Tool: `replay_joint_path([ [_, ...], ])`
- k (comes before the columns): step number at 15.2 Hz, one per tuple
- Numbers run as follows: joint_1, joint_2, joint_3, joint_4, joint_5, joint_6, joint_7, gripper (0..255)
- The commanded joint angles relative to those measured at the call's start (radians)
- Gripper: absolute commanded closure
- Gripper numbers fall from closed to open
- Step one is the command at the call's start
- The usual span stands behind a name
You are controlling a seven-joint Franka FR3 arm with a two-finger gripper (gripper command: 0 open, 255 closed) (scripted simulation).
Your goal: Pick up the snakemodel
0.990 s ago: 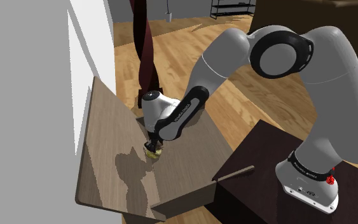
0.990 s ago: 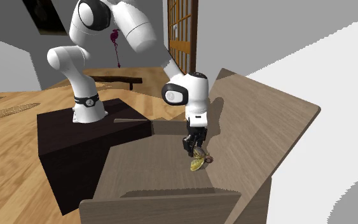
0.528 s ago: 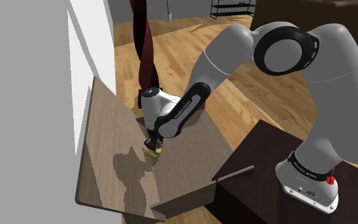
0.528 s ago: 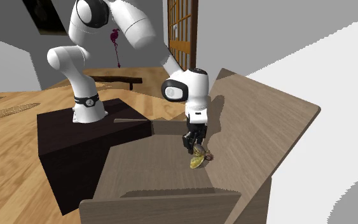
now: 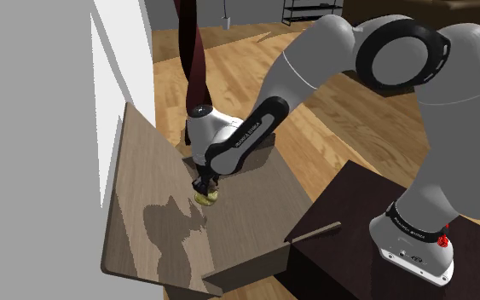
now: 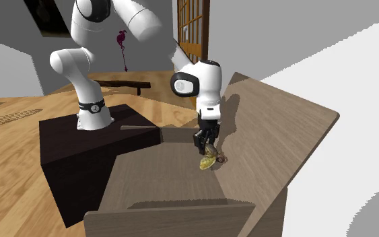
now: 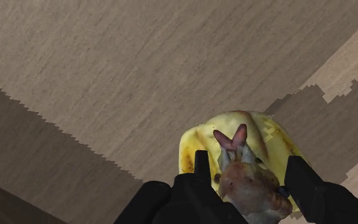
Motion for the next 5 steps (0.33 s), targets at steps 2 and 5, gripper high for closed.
replay_joint_path([
  [2,-0.005,-0.035,0.007,-0.007,0.008,-0.028,-0.004,255],
  [5,-0.006,-0.047,0.010,-0.009,0.011,-0.038,-0.006,255],
])
